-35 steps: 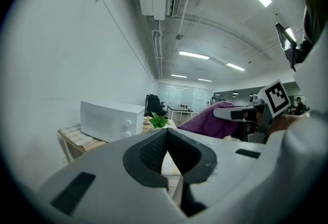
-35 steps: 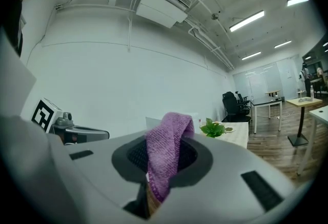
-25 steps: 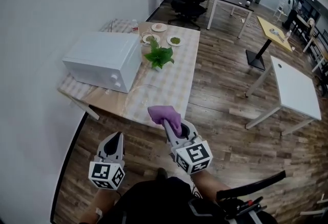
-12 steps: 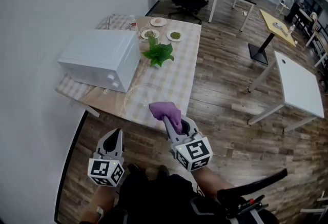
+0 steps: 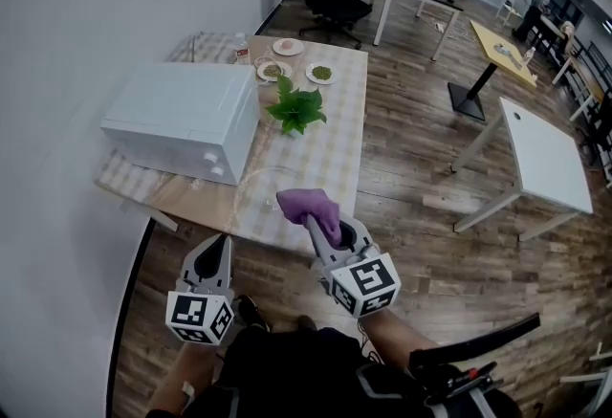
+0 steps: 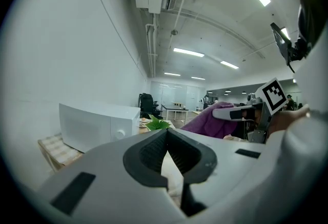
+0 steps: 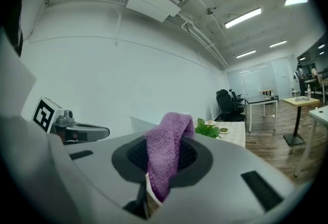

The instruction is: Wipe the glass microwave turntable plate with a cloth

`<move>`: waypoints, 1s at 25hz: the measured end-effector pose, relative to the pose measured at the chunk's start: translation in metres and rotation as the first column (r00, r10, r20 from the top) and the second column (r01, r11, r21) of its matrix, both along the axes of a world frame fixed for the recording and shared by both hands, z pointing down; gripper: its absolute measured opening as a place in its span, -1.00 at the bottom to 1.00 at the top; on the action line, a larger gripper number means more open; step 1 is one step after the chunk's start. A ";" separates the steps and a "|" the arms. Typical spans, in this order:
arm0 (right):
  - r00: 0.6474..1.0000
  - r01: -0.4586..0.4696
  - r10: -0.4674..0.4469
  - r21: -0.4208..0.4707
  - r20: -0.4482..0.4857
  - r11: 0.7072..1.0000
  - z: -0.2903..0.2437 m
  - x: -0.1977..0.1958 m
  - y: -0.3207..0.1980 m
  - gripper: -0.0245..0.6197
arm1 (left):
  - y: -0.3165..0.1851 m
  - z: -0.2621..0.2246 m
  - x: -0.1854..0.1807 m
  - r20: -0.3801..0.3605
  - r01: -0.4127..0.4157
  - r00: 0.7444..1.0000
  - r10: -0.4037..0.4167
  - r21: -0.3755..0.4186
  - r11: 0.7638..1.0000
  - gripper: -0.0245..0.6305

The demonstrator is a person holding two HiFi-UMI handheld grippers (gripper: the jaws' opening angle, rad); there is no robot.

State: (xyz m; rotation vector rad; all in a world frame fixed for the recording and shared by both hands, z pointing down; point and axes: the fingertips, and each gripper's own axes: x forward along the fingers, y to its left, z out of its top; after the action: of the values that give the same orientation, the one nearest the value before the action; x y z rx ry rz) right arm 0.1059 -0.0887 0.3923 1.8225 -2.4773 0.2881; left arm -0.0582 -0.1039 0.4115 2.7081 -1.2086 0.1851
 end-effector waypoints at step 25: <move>0.978 -0.160 0.155 -0.025 -0.137 0.987 0.008 -0.039 -0.115 -0.76 | -0.114 0.031 -0.049 -0.016 -0.182 0.983 0.182 -0.029 0.983 -0.90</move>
State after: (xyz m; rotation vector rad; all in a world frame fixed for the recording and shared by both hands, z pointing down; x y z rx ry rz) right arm 0.0671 -0.2042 0.4003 1.9569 -2.2302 0.2076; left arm -0.1069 -0.2184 0.4424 2.7874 -0.9455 0.2060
